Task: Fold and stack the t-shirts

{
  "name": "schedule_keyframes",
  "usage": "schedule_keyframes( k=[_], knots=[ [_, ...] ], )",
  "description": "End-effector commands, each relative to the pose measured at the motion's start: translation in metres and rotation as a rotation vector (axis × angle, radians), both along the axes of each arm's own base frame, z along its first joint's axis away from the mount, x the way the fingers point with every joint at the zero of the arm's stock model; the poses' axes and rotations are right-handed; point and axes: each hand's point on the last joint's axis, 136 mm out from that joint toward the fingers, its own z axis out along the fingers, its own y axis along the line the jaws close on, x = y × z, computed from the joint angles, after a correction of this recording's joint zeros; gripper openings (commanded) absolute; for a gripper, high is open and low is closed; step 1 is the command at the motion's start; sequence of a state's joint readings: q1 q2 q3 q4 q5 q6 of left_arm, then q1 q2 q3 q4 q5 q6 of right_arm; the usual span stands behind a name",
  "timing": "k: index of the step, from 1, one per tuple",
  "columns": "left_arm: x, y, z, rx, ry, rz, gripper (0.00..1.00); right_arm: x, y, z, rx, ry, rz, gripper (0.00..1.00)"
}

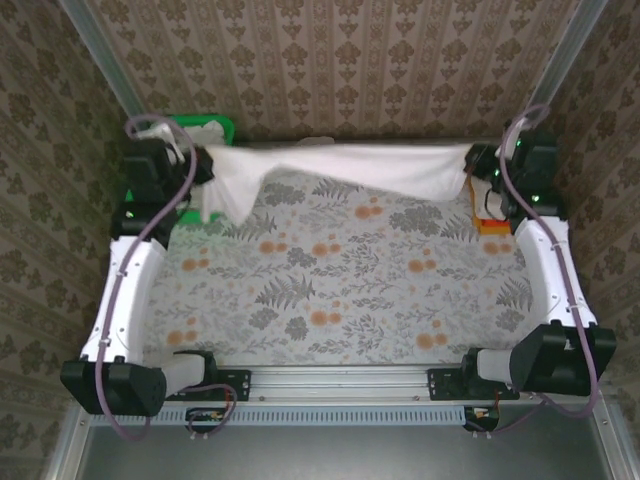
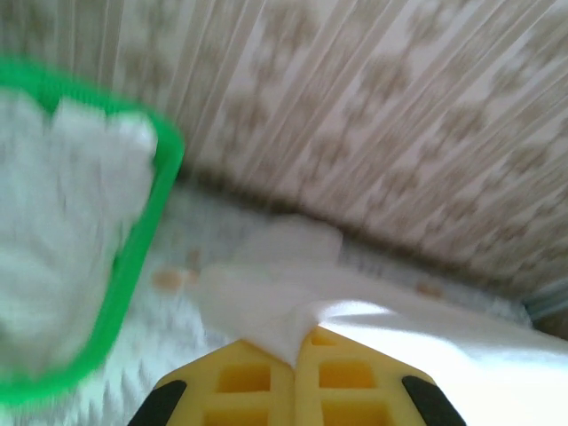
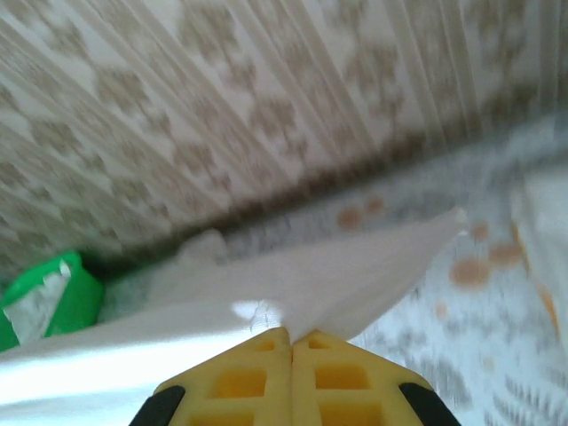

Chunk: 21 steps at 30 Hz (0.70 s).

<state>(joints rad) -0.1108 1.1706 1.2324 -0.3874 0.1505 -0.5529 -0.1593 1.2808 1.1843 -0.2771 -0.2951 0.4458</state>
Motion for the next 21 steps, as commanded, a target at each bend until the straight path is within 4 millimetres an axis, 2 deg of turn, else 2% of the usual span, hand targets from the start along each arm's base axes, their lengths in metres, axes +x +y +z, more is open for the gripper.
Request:
schedule_keyframes(
  k=[1,2,4,6,8,11,12,13,14,16,17,19,21],
  knots=[
    [-0.024,-0.006,-0.081,-0.090,0.187,0.024,0.00,-0.033,0.020,-0.058,0.145,0.146,0.041,0.00],
    [-0.031,-0.006,-0.112,-0.103,0.259,0.034,0.00,-0.039,0.024,-0.080,0.177,0.197,0.045,0.00],
    [-0.043,-0.006,-0.159,-0.120,0.362,0.054,0.00,-0.051,0.029,-0.118,0.223,0.291,0.035,0.00],
    [-0.053,-0.005,-0.194,-0.124,0.440,0.072,0.00,-0.063,0.029,-0.155,0.238,0.398,0.009,0.00],
    [-0.059,-0.002,-0.211,-0.107,0.486,0.087,0.00,-0.072,0.026,-0.179,0.231,0.475,-0.017,0.00],
    [-0.065,0.004,-0.226,-0.077,0.522,0.104,0.00,-0.079,0.030,-0.201,0.260,0.535,-0.015,0.05],
    [-0.065,0.004,-0.230,-0.071,0.529,0.107,0.00,-0.079,0.031,-0.205,0.267,0.541,-0.010,0.10],
    [-0.065,0.005,-0.232,-0.070,0.535,0.109,0.00,-0.079,0.031,-0.206,0.266,0.543,-0.010,0.19],
    [-0.065,0.005,-0.235,-0.066,0.541,0.107,0.00,-0.077,0.030,-0.204,0.255,0.534,-0.004,0.37],
    [-0.066,0.005,-0.239,-0.063,0.557,0.107,0.00,-0.078,0.026,-0.195,0.214,0.522,-0.007,0.57],
    [-0.067,0.005,-0.241,-0.063,0.565,0.105,0.00,-0.081,0.017,-0.190,0.167,0.518,-0.042,0.68],
    [-0.071,0.005,-0.244,-0.057,0.580,0.102,0.00,-0.092,0.000,-0.178,0.077,0.514,-0.119,0.81],
    [-0.075,0.006,-0.245,-0.048,0.590,0.103,0.00,-0.106,-0.008,-0.172,0.024,0.514,-0.161,0.83]
  ],
)
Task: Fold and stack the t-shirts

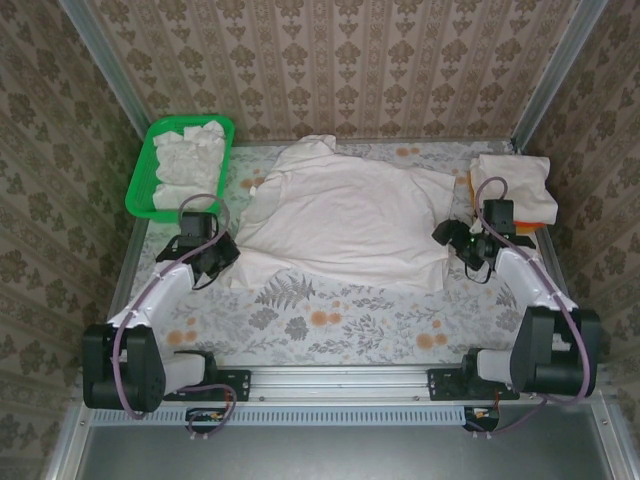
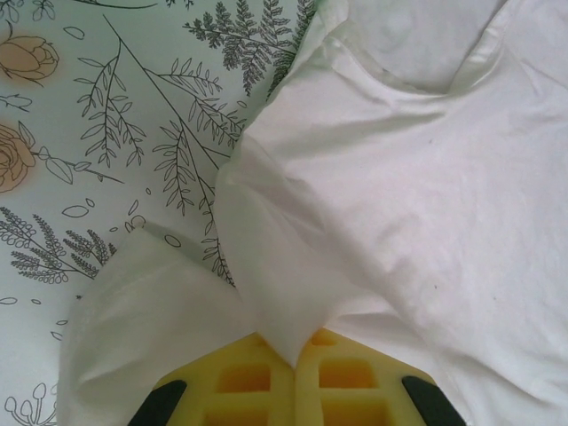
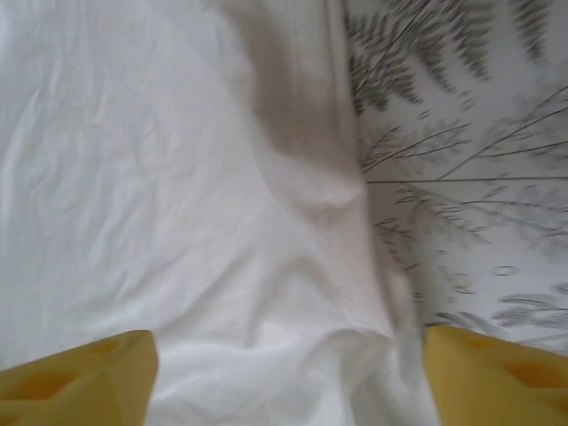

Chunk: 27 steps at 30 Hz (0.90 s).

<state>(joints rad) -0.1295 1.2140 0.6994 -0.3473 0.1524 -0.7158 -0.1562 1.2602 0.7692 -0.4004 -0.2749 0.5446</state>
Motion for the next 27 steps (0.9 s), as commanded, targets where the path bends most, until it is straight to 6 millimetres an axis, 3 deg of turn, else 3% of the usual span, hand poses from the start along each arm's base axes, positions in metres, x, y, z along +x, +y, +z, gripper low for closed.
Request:
schedule_keyframes(
  k=[1,7,12,14,22,25,27],
  knots=[
    [-0.008,0.005,-0.006,0.018,0.024,0.017,0.00,-0.024,-0.020,0.023,-0.148,-0.008,-0.056,0.83],
    [-0.011,0.005,-0.006,0.010,0.025,0.020,0.00,-0.071,0.028,-0.009,-0.041,0.088,-0.003,0.75],
    [-0.011,0.005,-0.005,0.006,0.019,0.017,0.00,-0.095,0.040,-0.049,-0.002,0.195,-0.007,0.67],
    [-0.012,0.005,-0.005,0.009,0.020,0.015,0.00,-0.096,0.041,-0.057,0.010,0.218,-0.011,0.65],
    [-0.012,0.005,-0.007,0.005,0.016,0.024,0.00,-0.066,0.037,-0.075,-0.002,0.211,-0.047,0.53],
    [-0.012,0.005,-0.006,0.003,0.013,0.022,0.00,-0.055,0.033,-0.076,-0.013,0.194,-0.054,0.33],
    [-0.011,0.004,-0.002,-0.001,0.000,0.021,0.00,-0.050,0.031,-0.062,-0.016,0.160,-0.052,0.05]
  ],
)
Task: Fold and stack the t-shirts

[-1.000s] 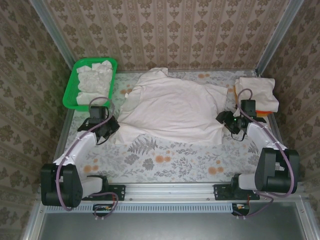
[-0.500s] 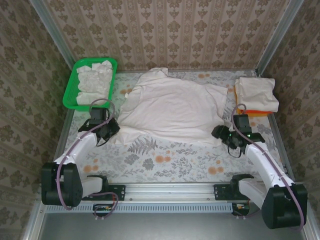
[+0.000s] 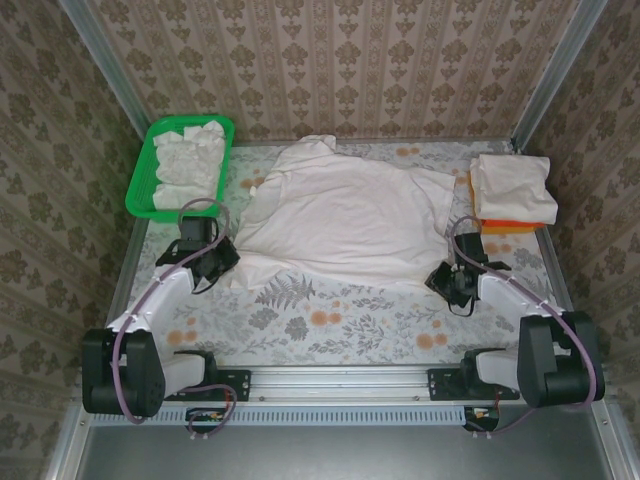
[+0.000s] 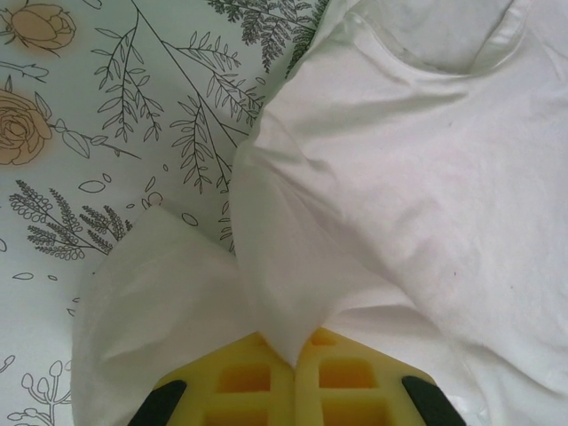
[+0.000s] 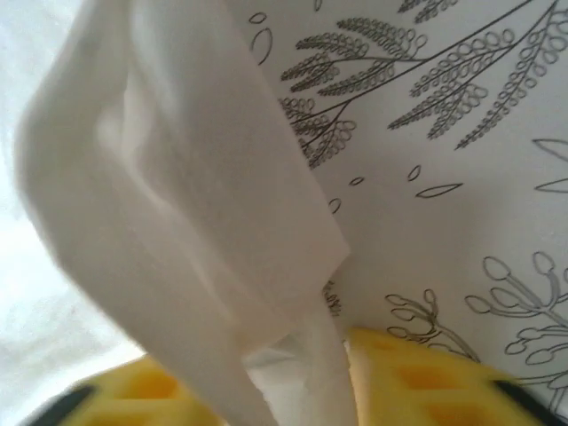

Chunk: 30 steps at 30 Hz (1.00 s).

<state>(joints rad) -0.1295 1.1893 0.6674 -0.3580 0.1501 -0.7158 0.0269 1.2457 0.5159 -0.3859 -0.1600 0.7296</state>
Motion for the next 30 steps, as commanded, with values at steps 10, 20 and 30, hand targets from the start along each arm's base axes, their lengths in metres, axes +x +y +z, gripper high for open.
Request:
schedule_keyframes(
  k=[10,20,30],
  knots=[
    [0.011,0.024,0.162,0.055,-0.415,0.069,0.00,0.044,-0.007,0.249,-0.152,-0.743,0.130,0.00],
    [-0.033,0.045,0.389,0.209,-0.903,0.064,0.00,0.000,0.003,0.463,-0.307,-1.239,0.267,0.00],
    [-0.037,0.039,0.475,0.229,-1.092,0.028,0.00,0.016,-0.003,0.526,-0.443,-1.337,0.282,0.00]
  ],
)
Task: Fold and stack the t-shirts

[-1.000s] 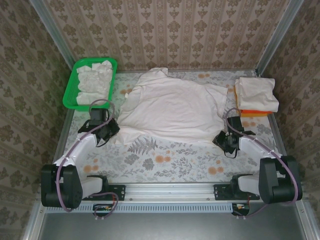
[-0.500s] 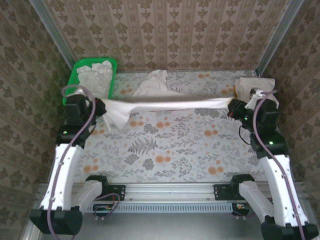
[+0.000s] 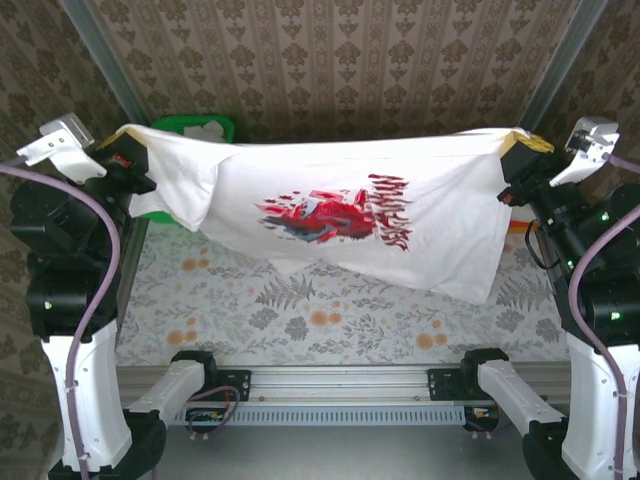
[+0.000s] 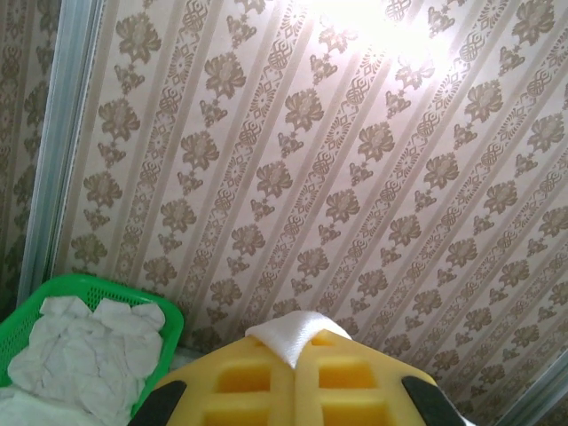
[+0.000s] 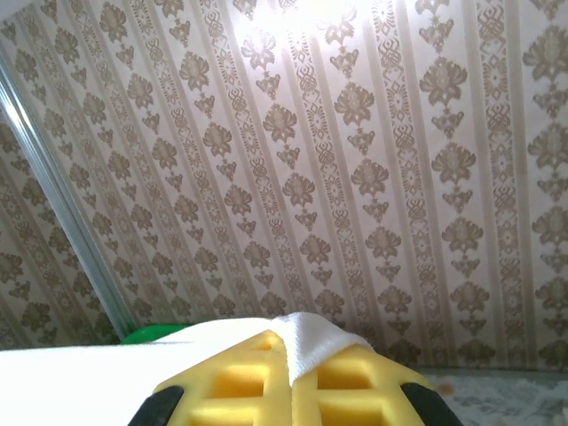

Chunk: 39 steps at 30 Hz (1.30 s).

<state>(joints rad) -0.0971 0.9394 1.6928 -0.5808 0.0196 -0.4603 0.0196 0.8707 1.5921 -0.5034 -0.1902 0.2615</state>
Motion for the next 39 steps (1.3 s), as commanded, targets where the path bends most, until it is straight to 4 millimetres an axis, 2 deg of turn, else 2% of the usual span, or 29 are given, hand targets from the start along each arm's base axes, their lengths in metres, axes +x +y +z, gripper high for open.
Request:
schedule_keyframes(
  k=[1,4,7,12,14,15,16,18,20,23,25,27,29,31,33,34,37,39],
  knots=[
    [0.021,0.001,0.003,0.050,0.001,0.019,0.00,0.037,-0.008,-0.015,-0.053,0.069,-0.055,0.00],
    [0.048,-0.001,-0.004,0.059,0.029,0.022,0.00,0.067,-0.010,-0.034,-0.057,0.135,-0.070,0.00],
    [0.086,-0.010,-0.025,0.065,0.084,-0.010,0.00,0.104,-0.009,-0.062,-0.059,0.205,-0.061,0.00],
    [0.156,-0.021,-0.058,0.065,0.146,-0.044,0.00,0.177,-0.010,-0.107,-0.045,0.289,-0.065,0.00],
    [0.186,-0.025,-0.070,0.065,0.173,-0.060,0.00,0.204,-0.011,-0.114,-0.018,0.291,-0.063,0.00],
    [0.201,-0.028,-0.075,0.065,0.187,-0.071,0.00,0.225,-0.011,-0.121,-0.002,0.299,-0.056,0.00],
    [0.213,-0.030,-0.073,0.063,0.191,-0.079,0.00,0.237,-0.009,-0.119,0.011,0.293,-0.047,0.00],
    [0.234,-0.034,-0.065,0.061,0.187,-0.096,0.00,0.257,-0.006,-0.104,0.034,0.257,-0.029,0.00],
    [0.246,-0.038,-0.043,0.061,0.156,-0.117,0.00,0.267,-0.005,-0.082,0.053,0.216,-0.019,0.00],
    [0.245,-0.038,0.003,0.047,0.077,-0.117,0.00,0.267,-0.007,-0.039,0.072,0.136,-0.014,0.00],
    [0.235,-0.036,0.035,0.030,-0.007,-0.118,0.00,0.260,-0.011,-0.009,0.078,0.076,-0.026,0.00],
    [0.217,-0.036,0.069,0.018,-0.096,-0.126,0.00,0.250,-0.019,0.020,0.093,0.022,-0.039,0.00],
    [0.197,-0.029,0.092,0.010,-0.157,-0.111,0.00,0.238,-0.027,0.040,0.108,-0.016,-0.045,0.00],
    [0.181,-0.024,0.102,0.009,-0.182,-0.095,0.00,0.228,-0.034,0.051,0.113,-0.037,-0.052,0.00],
    [0.166,-0.024,0.103,0.018,-0.180,-0.100,0.00,0.221,-0.037,0.048,0.107,-0.020,-0.052,0.00],
    [0.165,-0.026,0.094,0.017,-0.157,-0.108,0.00,0.219,-0.038,0.042,0.106,-0.003,-0.053,0.00],
    [0.160,-0.027,0.049,-0.002,-0.070,-0.117,0.00,0.214,-0.036,0.003,0.110,0.072,-0.035,0.00],
    [0.153,-0.026,0.005,-0.017,0.018,-0.116,0.00,0.207,-0.034,-0.036,0.120,0.146,-0.021,0.00]
  ],
)
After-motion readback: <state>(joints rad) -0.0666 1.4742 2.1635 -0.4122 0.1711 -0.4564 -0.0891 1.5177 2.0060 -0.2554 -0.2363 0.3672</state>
